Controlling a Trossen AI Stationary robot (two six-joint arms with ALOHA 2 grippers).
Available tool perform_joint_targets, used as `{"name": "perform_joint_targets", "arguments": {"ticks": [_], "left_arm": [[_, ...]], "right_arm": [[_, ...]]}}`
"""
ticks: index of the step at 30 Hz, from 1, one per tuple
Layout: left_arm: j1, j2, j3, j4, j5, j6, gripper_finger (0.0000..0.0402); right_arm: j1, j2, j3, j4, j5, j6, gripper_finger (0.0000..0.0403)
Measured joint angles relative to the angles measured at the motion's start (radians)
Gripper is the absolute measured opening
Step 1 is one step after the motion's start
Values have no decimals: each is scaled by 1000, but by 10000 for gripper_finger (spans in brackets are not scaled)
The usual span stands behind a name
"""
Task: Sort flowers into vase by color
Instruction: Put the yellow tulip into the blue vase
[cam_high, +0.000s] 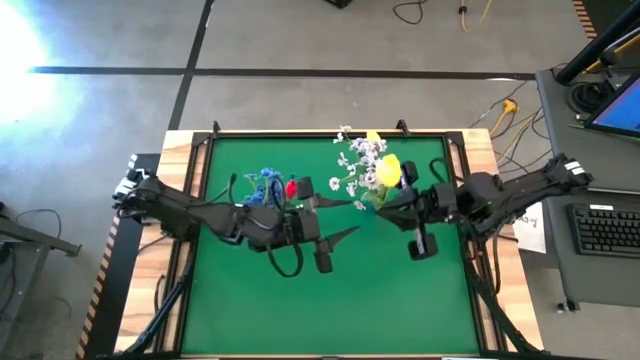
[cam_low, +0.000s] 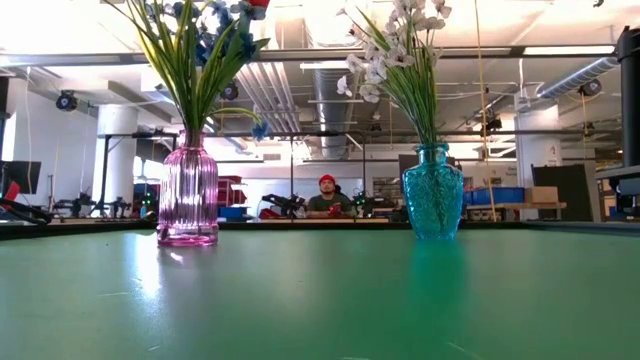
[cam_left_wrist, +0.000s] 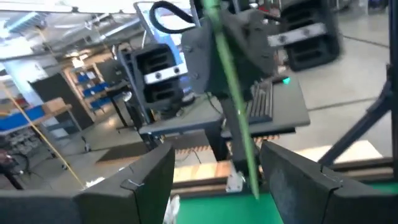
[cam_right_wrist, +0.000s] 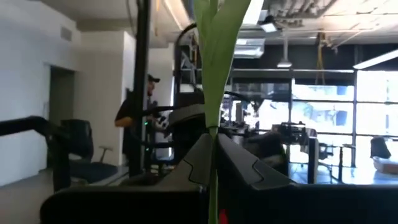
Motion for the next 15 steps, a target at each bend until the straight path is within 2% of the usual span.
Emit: {"name": "perform_joint_targets", "arguments": {"ticks": [5,12,15], "left_arm": [[10,60,0,115,132,25,224],[12,89,0,178,119,27,221],[11,91,0,176,120,8,196]], "right_arm": [[28,73,48,-4,0,-39,12],[59,126,93,-3,50,-111,12],[62,134,99,-3,51,-120,12]]}}
